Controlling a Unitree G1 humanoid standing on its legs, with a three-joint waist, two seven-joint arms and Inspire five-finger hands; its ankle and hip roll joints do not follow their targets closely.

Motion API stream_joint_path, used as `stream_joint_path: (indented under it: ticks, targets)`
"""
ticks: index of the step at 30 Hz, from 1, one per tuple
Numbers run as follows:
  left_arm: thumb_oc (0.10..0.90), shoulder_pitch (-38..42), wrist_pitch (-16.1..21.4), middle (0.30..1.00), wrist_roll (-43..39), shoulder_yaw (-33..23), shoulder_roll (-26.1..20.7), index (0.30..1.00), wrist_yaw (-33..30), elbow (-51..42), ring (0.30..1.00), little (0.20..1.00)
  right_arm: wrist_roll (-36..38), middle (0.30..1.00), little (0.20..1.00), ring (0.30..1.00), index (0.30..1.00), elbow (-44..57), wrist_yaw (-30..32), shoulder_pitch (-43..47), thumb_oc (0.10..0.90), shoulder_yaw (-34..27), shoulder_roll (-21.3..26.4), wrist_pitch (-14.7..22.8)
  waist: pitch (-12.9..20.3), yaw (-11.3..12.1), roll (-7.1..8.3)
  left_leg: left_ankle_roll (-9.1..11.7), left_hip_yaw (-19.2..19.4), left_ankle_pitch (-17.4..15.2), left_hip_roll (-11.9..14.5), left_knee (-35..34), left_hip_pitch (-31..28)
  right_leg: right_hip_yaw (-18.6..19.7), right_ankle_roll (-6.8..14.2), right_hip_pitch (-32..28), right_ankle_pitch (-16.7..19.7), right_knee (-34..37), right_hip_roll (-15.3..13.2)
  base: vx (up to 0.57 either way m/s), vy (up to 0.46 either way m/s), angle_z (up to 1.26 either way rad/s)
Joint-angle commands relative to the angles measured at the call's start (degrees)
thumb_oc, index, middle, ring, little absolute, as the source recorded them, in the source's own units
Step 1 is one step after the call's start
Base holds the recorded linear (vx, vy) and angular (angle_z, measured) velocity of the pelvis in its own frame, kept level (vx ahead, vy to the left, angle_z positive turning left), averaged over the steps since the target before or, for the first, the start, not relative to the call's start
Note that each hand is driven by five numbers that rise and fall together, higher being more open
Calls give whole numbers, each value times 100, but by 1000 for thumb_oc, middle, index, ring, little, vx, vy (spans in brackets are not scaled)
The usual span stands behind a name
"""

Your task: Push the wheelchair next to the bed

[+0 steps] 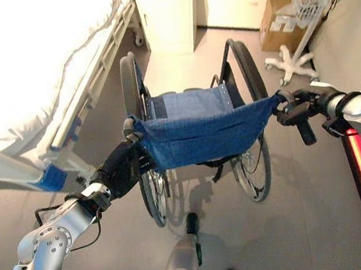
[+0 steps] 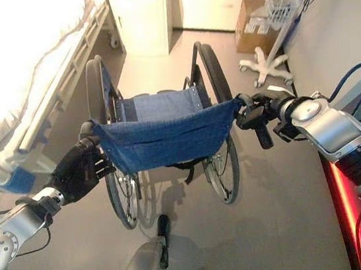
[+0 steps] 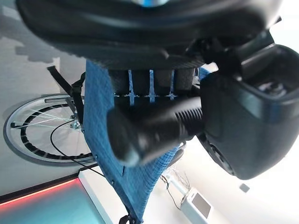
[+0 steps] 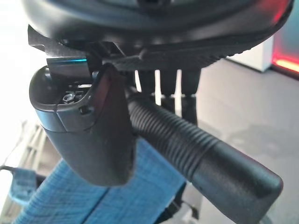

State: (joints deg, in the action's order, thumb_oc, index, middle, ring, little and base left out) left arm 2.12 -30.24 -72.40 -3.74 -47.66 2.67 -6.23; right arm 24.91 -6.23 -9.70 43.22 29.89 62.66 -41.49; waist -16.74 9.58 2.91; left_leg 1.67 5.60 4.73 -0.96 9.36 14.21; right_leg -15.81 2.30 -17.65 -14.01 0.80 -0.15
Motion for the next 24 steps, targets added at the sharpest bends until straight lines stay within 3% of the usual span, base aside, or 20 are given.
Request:
stream_joint_path:
  ticks: [1,2,5,8,10,11,13,16,17,20,21,22,24]
  targets:
    - [400,733,904,300,-163,-1007,-590,300,-128,184,300,300,39,300,300,300,300,851,-578,636,400,96,-514,1243,1056,426,-88,116,153,269,-243,-670,-258,96,174,342,360,-868,358,355,113,-19]
    - [400,789,870,300,-183,-993,-633,300,-108,254,300,300,60,300,300,300,300,834,-592,631,400,101,-504,1271,1073,427,-71,65,160,198,-269,-605,-262,99,206,343,389,-984,331,423,150,-20]
    - [400,1132,737,300,-222,-814,-836,300,68,657,300,300,183,300,300,300,300,763,-501,566,400,128,-494,1349,1141,399,64,-203,273,-115,-493,-385,-382,153,560,425,915,-1800,215,365,160,-2]
    - [400,1428,658,300,-241,-667,-1009,300,136,918,300,300,239,300,300,300,300,784,-471,373,400,19,-457,1537,1186,301,92,-375,199,-251,-631,-387,-613,505,1056,861,1985,-3060,342,330,146,51]
    - [400,1530,659,300,-280,-612,-1075,300,129,994,300,300,306,300,300,300,300,867,-464,332,400,-9,-410,1565,1193,248,82,-430,74,-317,-682,-373,-702,676,1169,1090,2321,-3558,461,274,73,34]
    - [400,1607,638,300,-319,-593,-1100,300,125,1049,300,300,288,300,300,300,300,916,-495,272,400,-79,-420,1567,1186,181,50,-454,-15,-384,-702,-316,-756,804,1153,1301,2317,-3759,471,278,68,23]
    - [400,1670,662,300,-361,-531,-1140,300,162,1126,300,300,218,300,300,300,300,964,-581,190,400,-187,-417,1551,1166,96,16,-469,-139,-467,-751,-195,-770,882,1035,1409,2066,-3570,387,276,66,5]
    - [400,1780,729,300,-492,-385,-1221,300,215,1207,300,300,186,300,300,300,300,1052,-578,150,400,-276,-334,1444,1088,-48,-77,-376,-302,-551,-787,99,-768,776,657,1470,1373,-2662,203,251,27,2]
    - [400,1883,842,300,-517,-268,-1195,300,226,1265,300,300,213,300,300,300,300,952,-609,234,400,-282,-259,1486,981,-127,-147,-252,-431,-579,-733,344,-826,662,414,1596,1083,-1693,-64,270,-22,12]
    - [400,1992,963,300,-521,-131,-1085,300,128,1247,300,300,247,300,300,300,300,843,-632,363,400,-241,-185,1522,859,-245,-213,-172,-620,-719,-694,413,-1042,664,400,1696,1190,-1061,-245,246,-42,65]
    - [400,2054,1044,300,-537,-59,-1010,300,-2,1163,300,300,337,300,300,300,300,871,-594,479,400,-189,-100,1463,800,-355,-210,-179,-714,-1045,-661,290,-1351,766,593,2115,1626,-714,-538,229,-66,82]
    - [400,2060,1052,300,-545,-53,-1004,300,-23,1153,300,300,348,300,300,300,300,881,-583,495,400,-178,-94,1449,791,-370,-217,-181,-725,-1091,-651,277,-1398,774,623,2151,1686,-676,-564,337,-116,55]
    - [400,2155,1031,300,-520,-28,-956,300,-188,1046,300,300,413,300,300,300,300,1067,-548,638,400,-219,-100,1166,727,-474,-143,-198,-699,-1535,-566,288,-1785,808,837,2613,2139,-496,-791,376,-149,24]
